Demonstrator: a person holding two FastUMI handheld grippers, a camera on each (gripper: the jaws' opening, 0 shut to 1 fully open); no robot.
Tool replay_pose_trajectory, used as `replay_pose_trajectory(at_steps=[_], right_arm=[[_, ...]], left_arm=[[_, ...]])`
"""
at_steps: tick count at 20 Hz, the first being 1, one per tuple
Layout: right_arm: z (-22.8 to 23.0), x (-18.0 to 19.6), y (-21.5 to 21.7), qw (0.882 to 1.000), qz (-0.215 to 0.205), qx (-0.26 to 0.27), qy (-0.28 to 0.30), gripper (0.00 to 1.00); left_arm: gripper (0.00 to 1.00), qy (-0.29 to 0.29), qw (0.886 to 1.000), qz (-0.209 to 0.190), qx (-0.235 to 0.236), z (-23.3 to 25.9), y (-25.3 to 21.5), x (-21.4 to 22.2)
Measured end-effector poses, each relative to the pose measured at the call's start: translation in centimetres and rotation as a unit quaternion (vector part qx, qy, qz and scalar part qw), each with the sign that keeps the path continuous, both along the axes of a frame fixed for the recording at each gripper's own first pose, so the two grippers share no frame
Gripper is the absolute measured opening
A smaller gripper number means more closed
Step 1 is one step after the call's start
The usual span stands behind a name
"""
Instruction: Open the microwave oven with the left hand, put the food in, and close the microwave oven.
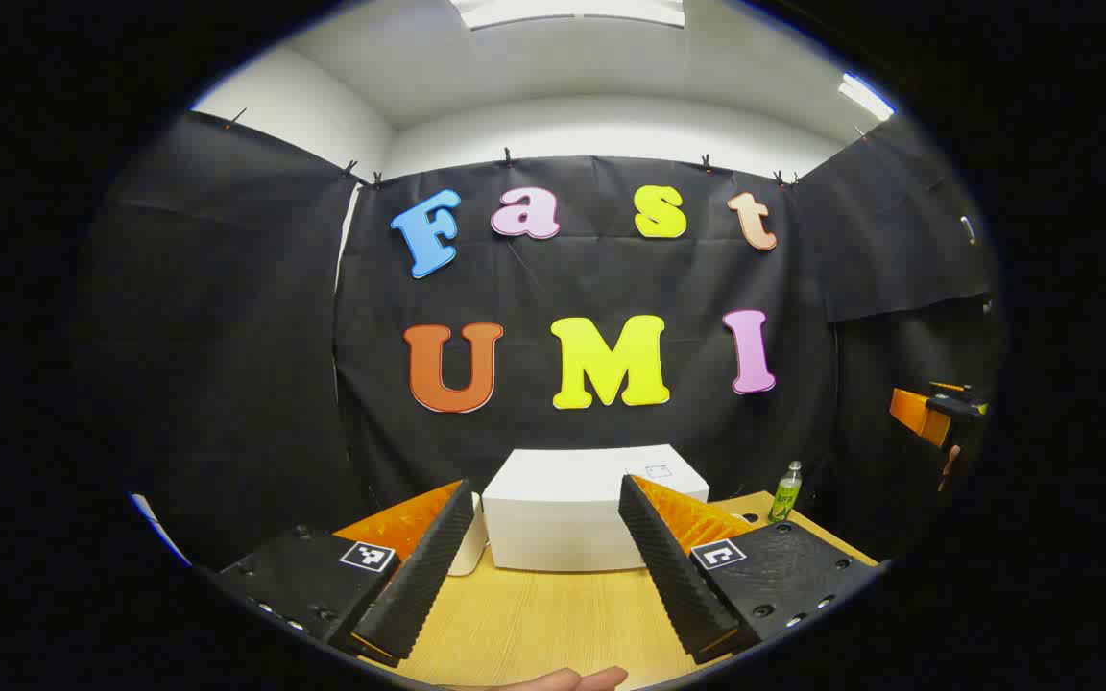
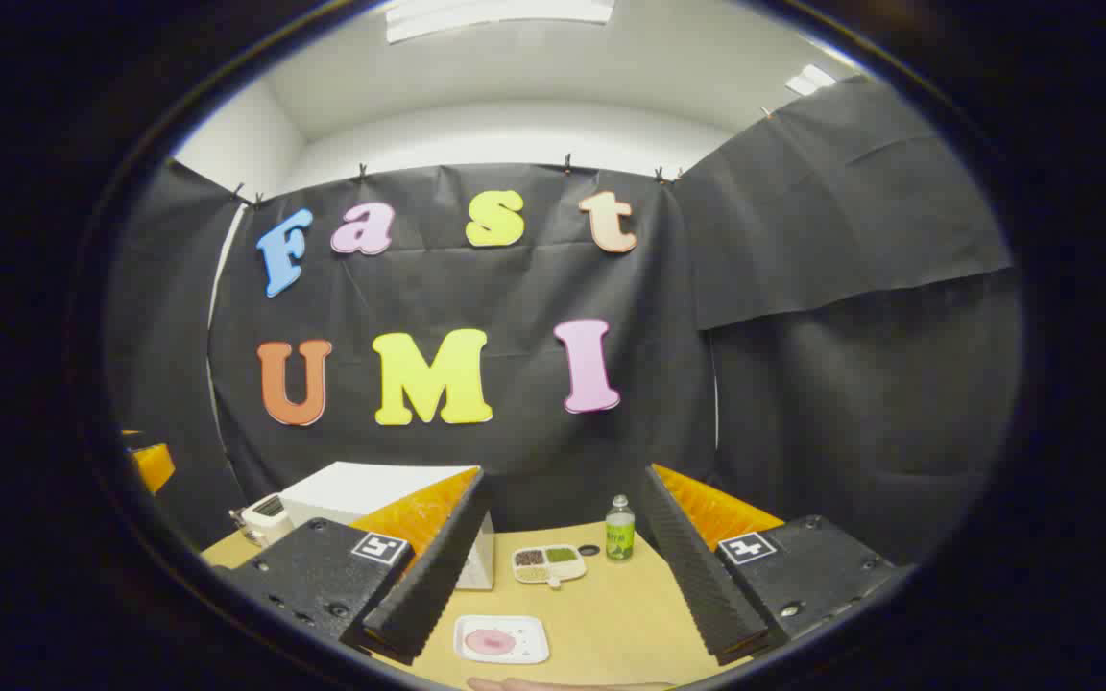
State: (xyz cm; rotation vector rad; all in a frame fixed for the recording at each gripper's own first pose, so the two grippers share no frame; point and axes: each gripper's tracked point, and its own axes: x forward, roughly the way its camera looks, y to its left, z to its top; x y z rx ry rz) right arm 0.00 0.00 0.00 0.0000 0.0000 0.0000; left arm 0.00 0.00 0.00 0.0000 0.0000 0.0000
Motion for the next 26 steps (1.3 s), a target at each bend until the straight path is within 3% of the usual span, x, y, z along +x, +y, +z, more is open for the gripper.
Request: replay_pose_trajectory(at_steps=[1,6,7,8,15,16,19,20,23,24,26], right_arm=[[0.1,-0.1,-0.4,1.000,-0.005,-0.001,-0.003,0.95],[0.4,-0.5,-0.6,1.000,-0.002,0.004,0.004,0.96],[0.4,-0.4,-0.8,1.000,-0.001,0.005,0.006,1.00],[0.6,-0.4,-1.0,1.000,0.000,0.006,0.008,0.95],[0.9,0.0,-3.2,1.000,-0.010,-0.004,-0.003,0.95],[0.6,0.2,-3.1,1.000,-0.004,-0.006,0.000,1.00],[-0.5,1.1,-3.8,1.000,0.001,0.000,0.012,1.00],[-0.7,1.4,-3.6,1.000,0.008,0.001,0.015,0.95],[-1.1,2.1,-3.7,0.999,0.032,-0.003,0.016,0.95],[-1.2,2.4,-4.2,0.999,0.029,-0.006,0.015,1.00],[-1.3,2.5,-4.7,1.000,0.026,-0.010,0.014,0.95]], left_arm=[[0.96,-0.001,1.000,0.002,-0.002,0.2,0.2,0.0],[0.96,0.004,1.000,-0.008,-0.008,0.5,0.0,0.2],[0.96,0.003,1.000,-0.012,-0.011,0.8,-0.3,0.2],[0.96,0.000,1.000,-0.014,-0.013,1.1,-0.4,0.0],[0.96,-0.025,0.999,-0.026,-0.015,2.9,-1.3,1.4],[0.96,-0.023,0.999,-0.029,-0.019,2.6,-1.7,1.9],[0.96,-0.015,0.999,-0.039,-0.034,1.7,-2.9,3.5],[0.95,-0.013,0.998,-0.042,-0.038,1.2,-3.3,4.1],[0.95,-0.009,0.997,-0.052,-0.056,-0.8,-5.1,6.8],[0.95,-0.003,0.997,-0.056,-0.055,-2.0,-5.6,7.7],[0.94,0.009,0.997,-0.062,-0.050,-4.2,-6.7,9.8]])
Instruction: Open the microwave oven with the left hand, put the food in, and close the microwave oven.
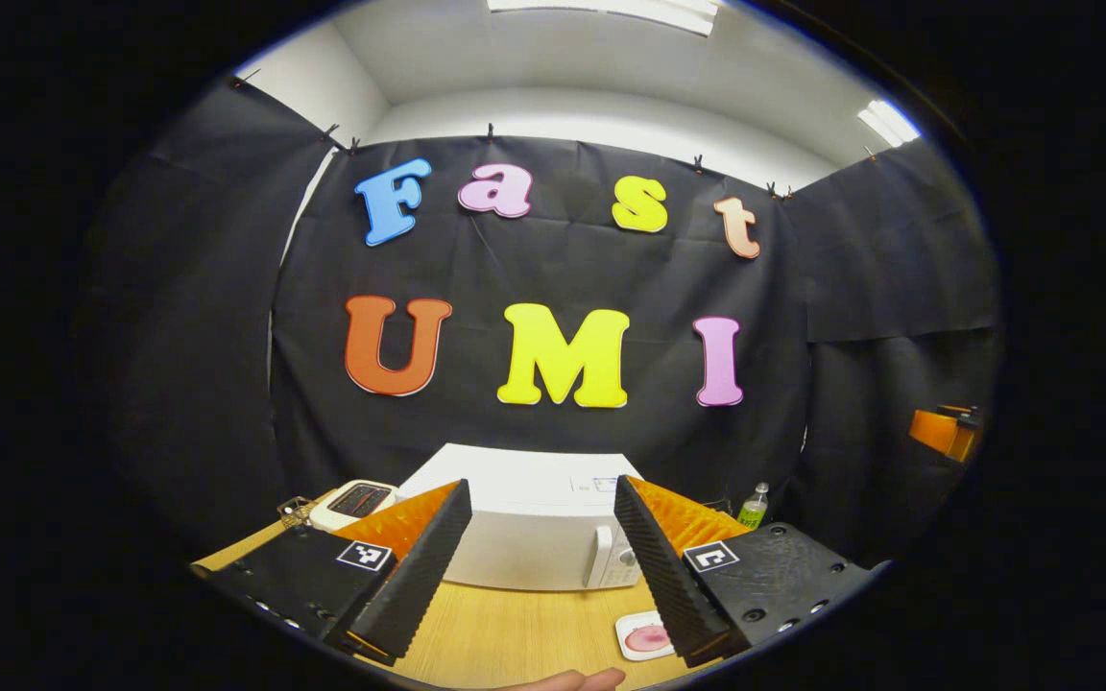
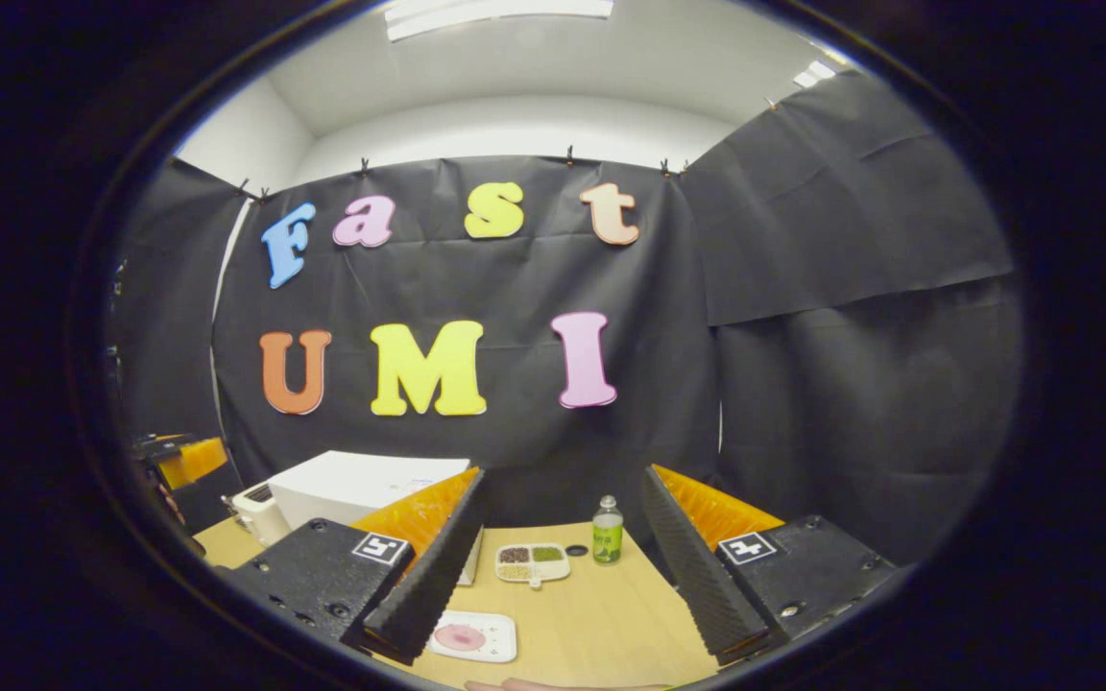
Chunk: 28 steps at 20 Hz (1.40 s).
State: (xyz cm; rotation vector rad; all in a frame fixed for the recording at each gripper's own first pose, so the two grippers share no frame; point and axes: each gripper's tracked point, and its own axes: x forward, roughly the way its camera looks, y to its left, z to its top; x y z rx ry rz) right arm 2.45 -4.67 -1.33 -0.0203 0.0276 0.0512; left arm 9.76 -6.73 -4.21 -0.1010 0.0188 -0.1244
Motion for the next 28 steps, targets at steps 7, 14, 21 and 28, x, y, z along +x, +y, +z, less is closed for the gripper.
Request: replay_pose_trajectory(at_steps=[7,14,21,28], right_arm=[[0.7,-1.5,0.3,0.999,0.037,0.017,-0.019,0.95],[1.6,-3.6,-0.3,0.998,0.044,-0.001,-0.048,1.00],[-1.2,-3.9,-0.8,0.996,0.089,0.025,-0.012,1.00],[-2.0,-2.4,-3.2,0.997,0.065,0.033,-0.032,0.95]], left_arm=[[0.94,0.041,0.999,-0.021,-0.008,-7.8,-4.2,5.5],[0.95,0.075,0.996,-0.038,0.022,-15.7,-9.5,11.2],[0.95,0.088,0.995,-0.028,0.023,-21.9,-12.4,17.3],[0.92,0.073,0.997,0.000,0.036,-24.1,-11.9,19.5]])
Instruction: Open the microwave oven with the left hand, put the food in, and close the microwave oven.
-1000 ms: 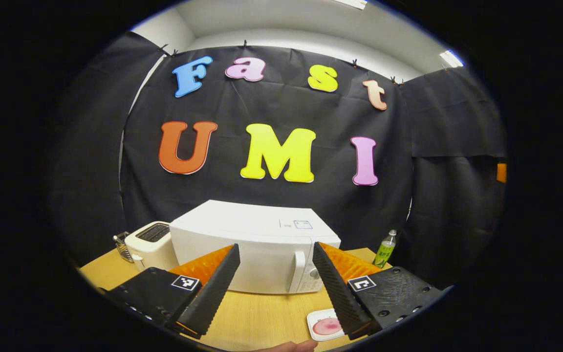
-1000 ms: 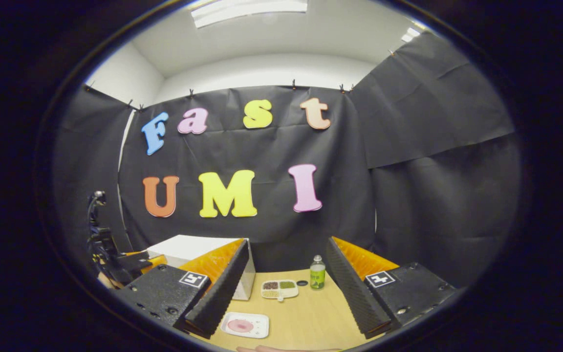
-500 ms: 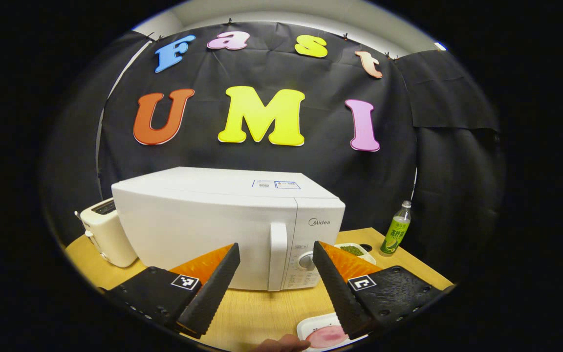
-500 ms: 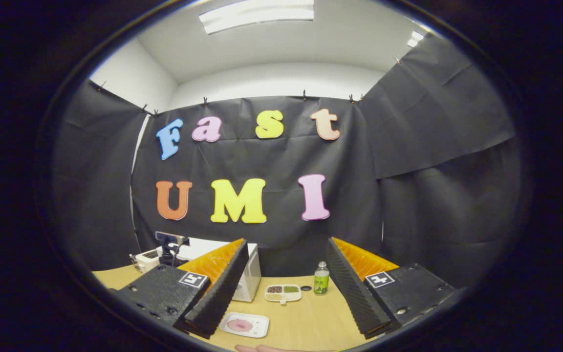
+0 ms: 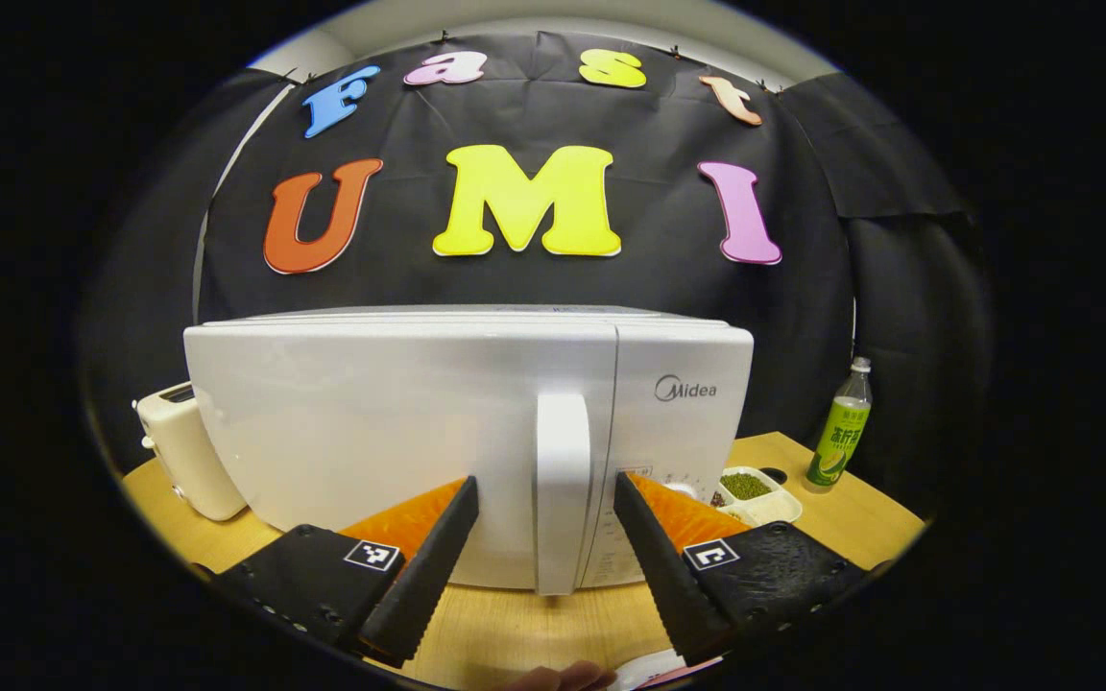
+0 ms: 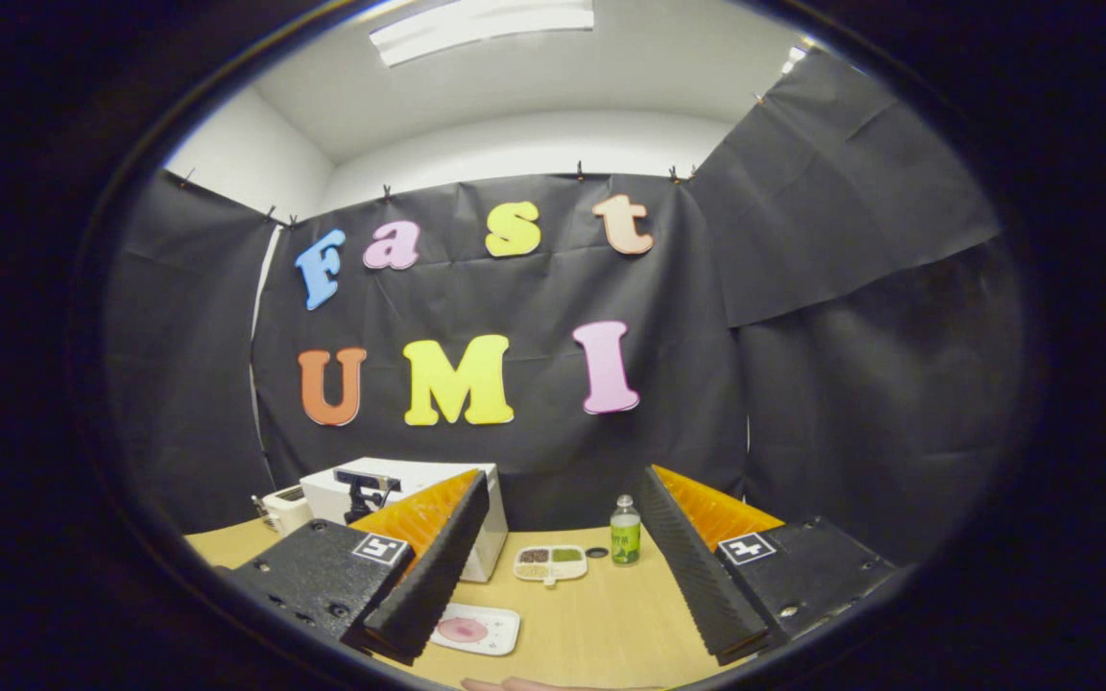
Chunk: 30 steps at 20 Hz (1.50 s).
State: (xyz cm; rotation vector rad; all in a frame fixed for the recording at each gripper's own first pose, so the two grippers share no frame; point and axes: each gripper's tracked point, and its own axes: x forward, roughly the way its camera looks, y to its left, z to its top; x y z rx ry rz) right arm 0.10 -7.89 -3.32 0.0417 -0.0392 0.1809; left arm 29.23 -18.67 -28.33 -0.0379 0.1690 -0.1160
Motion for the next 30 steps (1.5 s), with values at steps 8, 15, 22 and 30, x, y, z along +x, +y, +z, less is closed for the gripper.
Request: replay_pose_trajectory(at_steps=[8,15,22,30], right_arm=[[-2.3,1.7,-0.5,1.000,-0.004,0.013,0.026,0.95],[-2.7,1.7,-1.1,1.000,-0.011,0.012,0.024,0.95],[-3.2,1.9,-2.1,0.999,-0.022,0.011,0.022,1.00],[-4.3,1.2,-2.1,0.999,-0.031,0.000,0.025,0.95]], left_arm=[[0.90,-0.009,1.000,0.001,0.004,-0.5,0.2,0.2],[0.19,-0.012,1.000,-0.023,0.008,-0.5,-0.7,0.1],[0.00,-0.015,0.999,-0.045,0.004,-0.3,-0.9,-0.3],[0.00,-0.033,0.996,-0.080,-0.007,0.0,1.5,-7.9]])
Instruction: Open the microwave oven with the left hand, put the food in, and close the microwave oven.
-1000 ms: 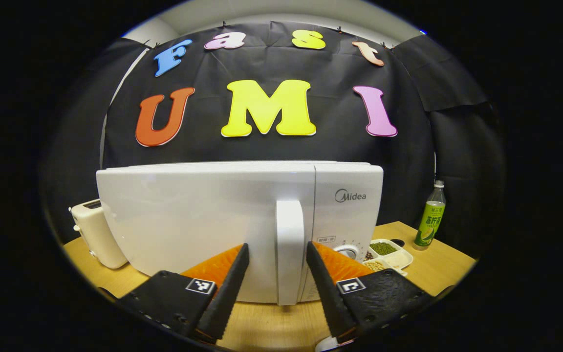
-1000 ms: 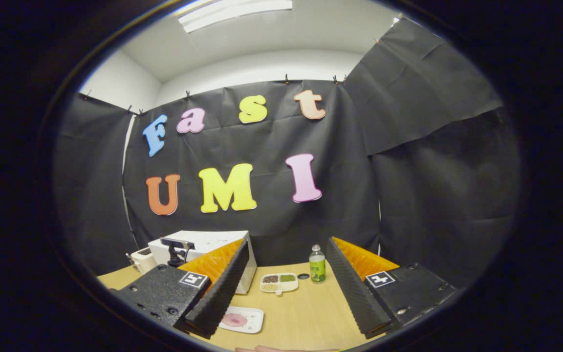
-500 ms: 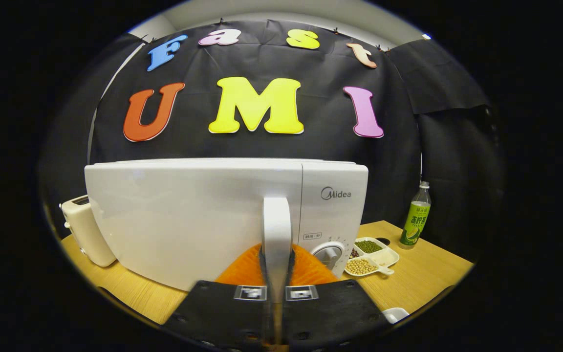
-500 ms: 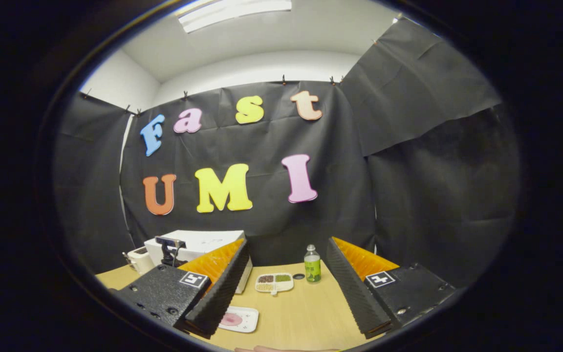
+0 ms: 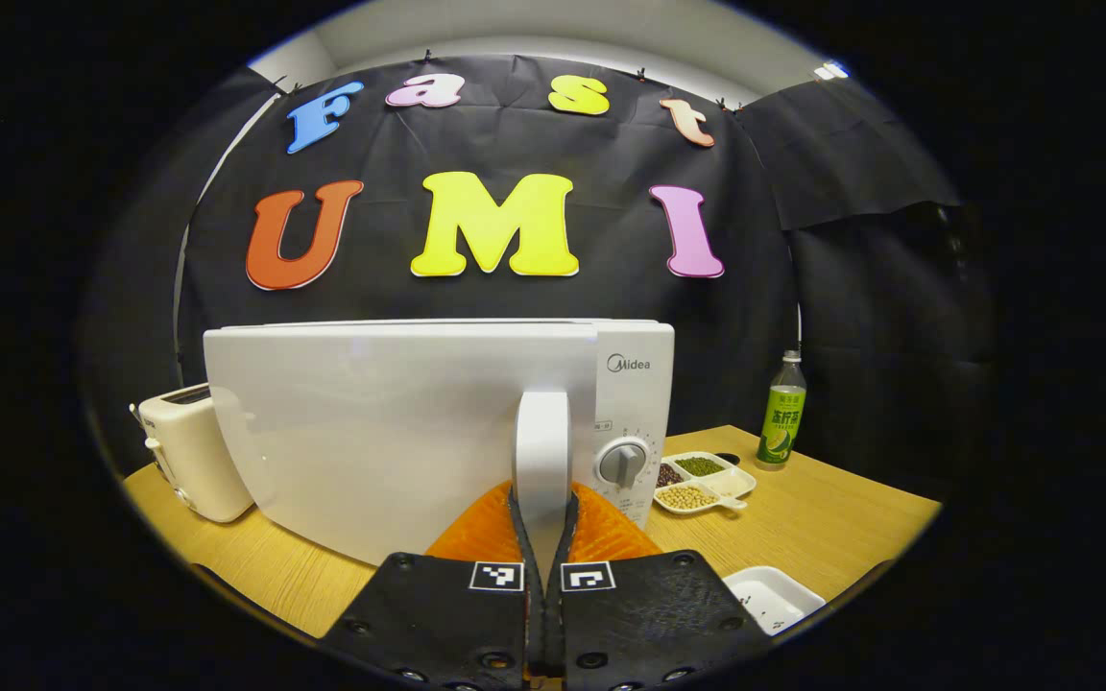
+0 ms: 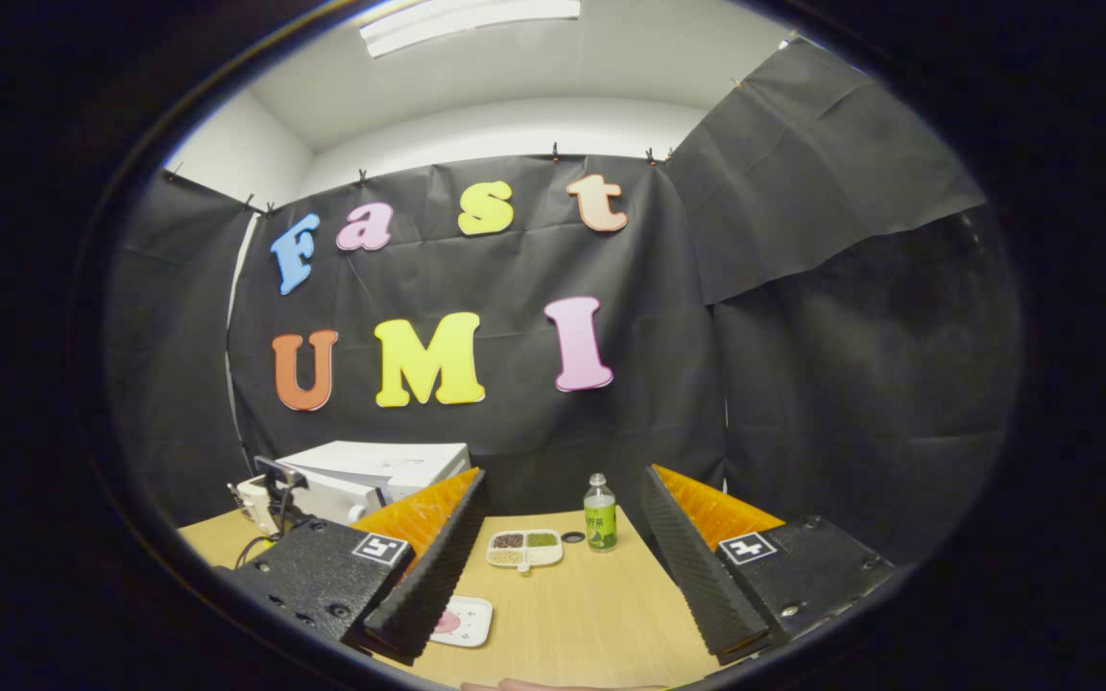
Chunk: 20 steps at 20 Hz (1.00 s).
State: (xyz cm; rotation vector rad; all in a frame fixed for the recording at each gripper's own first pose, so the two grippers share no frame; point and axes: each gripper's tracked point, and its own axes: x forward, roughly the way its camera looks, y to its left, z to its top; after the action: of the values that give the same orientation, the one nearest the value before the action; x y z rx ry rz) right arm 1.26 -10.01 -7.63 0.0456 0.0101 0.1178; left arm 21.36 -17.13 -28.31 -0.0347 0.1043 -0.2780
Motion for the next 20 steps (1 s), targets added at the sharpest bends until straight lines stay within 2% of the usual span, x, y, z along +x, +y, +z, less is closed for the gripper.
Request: replay_pose_trajectory(at_steps=[5,6,8,12,13,14,17,18,19,20], right_arm=[[-1.2,-1.6,2.5,1.000,0.015,0.012,0.018,0.95],[-1.4,-1.9,3.2,1.000,0.020,0.010,0.022,1.00],[-1.5,-2.5,4.4,0.999,0.030,0.005,0.023,1.00],[-1.4,-3.3,6.8,0.999,0.037,-0.019,0.005,1.00],[-1.6,-3.6,7.6,0.999,0.041,-0.028,0.002,0.95],[-1.9,-3.8,8.3,0.998,0.046,-0.034,0.005,0.95],[-3.1,-4.1,9.7,0.998,0.050,-0.046,0.014,0.95],[-3.3,-4.1,10.2,0.997,0.051,-0.050,0.016,0.95],[-3.5,-4.0,10.8,0.997,0.054,-0.054,0.017,0.95],[-3.7,-3.8,11.5,0.997,0.058,-0.056,0.019,1.00]], left_arm=[[0.00,-0.008,1.000,-0.025,0.009,0.0,3.3,-5.4],[0.00,-0.009,1.000,-0.029,0.008,0.0,4.1,-6.3],[0.00,-0.008,0.999,-0.032,0.004,-0.1,5.8,-8.2],[0.00,-0.028,0.999,-0.019,0.003,0.1,10.3,-11.5],[0.03,-0.025,1.000,-0.014,0.002,-0.1,11.6,-12.4],[0.05,-0.030,1.000,-0.006,0.001,0.0,13.0,-13.1],[0.23,-0.057,0.995,0.075,0.014,0.8,19.6,-15.5],[0.31,-0.056,0.994,0.091,0.019,0.7,21.1,-16.5],[0.46,-0.049,0.992,0.116,0.027,0.7,22.8,-17.3],[0.62,-0.046,0.988,0.143,0.037,0.8,24.6,-18.3]])
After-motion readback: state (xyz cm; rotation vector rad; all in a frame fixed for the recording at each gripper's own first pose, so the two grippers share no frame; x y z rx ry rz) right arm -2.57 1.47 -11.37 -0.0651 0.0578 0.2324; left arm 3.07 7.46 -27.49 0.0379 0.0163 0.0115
